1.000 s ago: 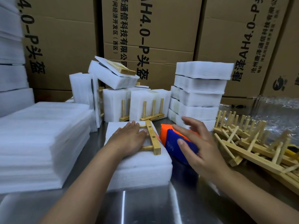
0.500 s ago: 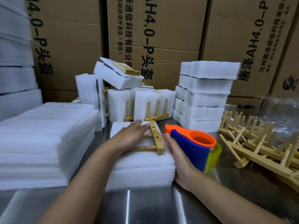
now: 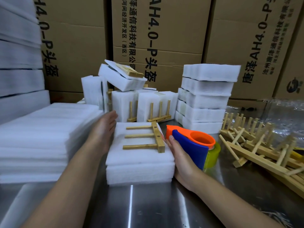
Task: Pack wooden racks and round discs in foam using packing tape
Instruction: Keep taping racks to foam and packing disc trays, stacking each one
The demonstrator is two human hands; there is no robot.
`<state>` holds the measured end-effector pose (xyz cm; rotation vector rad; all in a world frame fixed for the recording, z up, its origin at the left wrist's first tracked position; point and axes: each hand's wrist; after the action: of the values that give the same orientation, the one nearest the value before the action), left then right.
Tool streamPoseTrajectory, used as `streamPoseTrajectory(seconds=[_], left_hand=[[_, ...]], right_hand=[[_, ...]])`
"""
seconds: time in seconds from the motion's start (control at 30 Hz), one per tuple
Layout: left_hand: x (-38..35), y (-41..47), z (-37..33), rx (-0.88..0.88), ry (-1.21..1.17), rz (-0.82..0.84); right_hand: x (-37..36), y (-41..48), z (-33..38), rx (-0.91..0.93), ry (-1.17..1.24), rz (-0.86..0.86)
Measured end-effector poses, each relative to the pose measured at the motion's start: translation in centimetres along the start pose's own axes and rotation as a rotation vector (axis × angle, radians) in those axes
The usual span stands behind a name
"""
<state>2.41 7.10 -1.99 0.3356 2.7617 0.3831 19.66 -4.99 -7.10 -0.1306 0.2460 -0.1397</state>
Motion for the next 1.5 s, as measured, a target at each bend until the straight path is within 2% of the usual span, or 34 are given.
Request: streamPoseTrajectory(seconds=[0.1,0.2,0.33,0.5,0.67,0.87,0.97,1.13,1.4,1.5], left_hand=[[-0.3,-0.4,0.4,0.146,0.109,-0.04],[-0.2,-0.1,0.7,0.203,0.15,-0.074],[0.2,0.1,1.0,0.283,0.123,-0.019],[0.4,0.2,1.4,0.35,0.112,-0.019],[0.1,-0.1,1.4,0.319,0.097,-0.052],[0.1,-0.2,1.8,0.299,-0.035,-0.102],[0.1,-0.3,2.2,0.306,-0.168,-0.06],[0.0,-0.5,2.1,0.297,-0.226,0.0],[-1.1,-1.3,2.1,0.21,-0.1,0.09],[-1.0,-1.2,2.4,0.109,-0.127,0.093]], right_hand=[[-0.2,-0.1,-0.1,-0.024,-0.081,-0.221],[-0.1,-0.1,0.0,-0.055,-0.223,-0.404],[0.5,-0.2,0.4,-0.056,-0.183,-0.493],[0.9,-0.1,0.4,-0.002,-0.182,-0.507],[1.1,0.0,0.3,0.014,-0.167,-0.478],[1.2,0.1,0.2,0.012,-0.127,-0.46],[1.2,0.1,0.2,0.011,-0.136,-0.451],[1.0,-0.1,0.1,0.059,-0.21,-0.444],[1.2,-0.6,0.2,0.163,-0.174,-0.421],[1.2,-0.5,0.0,0.181,-0.185,-0.417]])
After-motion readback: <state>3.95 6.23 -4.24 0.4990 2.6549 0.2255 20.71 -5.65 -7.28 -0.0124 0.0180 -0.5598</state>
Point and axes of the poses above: each hand's wrist, its own y-axis towards the middle knuckle, its own x-axis out of the back of the hand, z = x × y, and after that the axes turned 14 degrees about -x, right-handed
